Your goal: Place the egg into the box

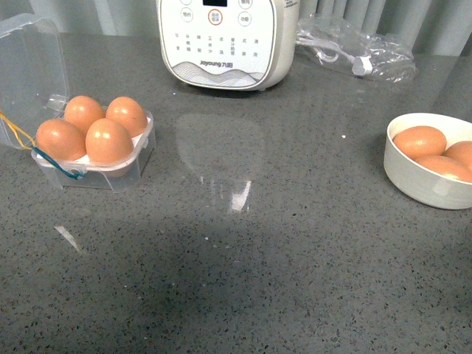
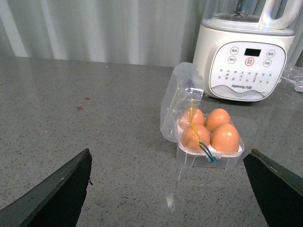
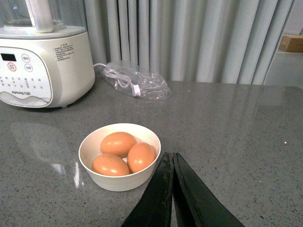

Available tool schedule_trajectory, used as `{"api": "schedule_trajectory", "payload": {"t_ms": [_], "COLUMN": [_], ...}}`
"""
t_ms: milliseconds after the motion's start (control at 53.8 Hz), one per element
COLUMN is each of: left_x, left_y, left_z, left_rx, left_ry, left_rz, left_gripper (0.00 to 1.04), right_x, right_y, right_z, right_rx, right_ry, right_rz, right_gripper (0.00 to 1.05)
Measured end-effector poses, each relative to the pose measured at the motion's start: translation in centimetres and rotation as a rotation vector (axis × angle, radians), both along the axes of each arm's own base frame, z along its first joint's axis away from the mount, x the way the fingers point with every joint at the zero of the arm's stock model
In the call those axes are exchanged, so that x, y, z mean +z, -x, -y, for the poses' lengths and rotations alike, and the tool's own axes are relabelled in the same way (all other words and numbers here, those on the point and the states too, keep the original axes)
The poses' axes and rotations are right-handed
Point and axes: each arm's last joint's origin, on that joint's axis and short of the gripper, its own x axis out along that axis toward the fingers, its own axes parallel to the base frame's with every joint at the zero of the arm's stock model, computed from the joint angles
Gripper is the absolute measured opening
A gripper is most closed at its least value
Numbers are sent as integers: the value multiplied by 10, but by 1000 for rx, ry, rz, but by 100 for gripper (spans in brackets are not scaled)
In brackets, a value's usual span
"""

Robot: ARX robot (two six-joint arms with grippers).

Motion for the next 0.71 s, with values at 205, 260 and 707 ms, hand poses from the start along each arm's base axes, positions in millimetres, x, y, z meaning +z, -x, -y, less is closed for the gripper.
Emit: {"api": "schedule_trajectory", "payload": {"t_ms": [205, 260, 707], "left_x": [0, 0, -6], "left_y": [0, 0, -4], "left_z": [0, 0, -3], "left_rx": [0, 0, 179], "left_ry": [0, 0, 113], "left_rz": [0, 0, -153], "left_gripper": [98, 98, 98], "right_x": [-5, -4, -3], "right_y": [9, 11, 12], "right_z": [0, 0, 0], "right_rx": [3, 3, 2], "right_ry": [0, 0, 0], "right_rz": [-36, -18, -7], "right_gripper": [3, 3, 41]}}
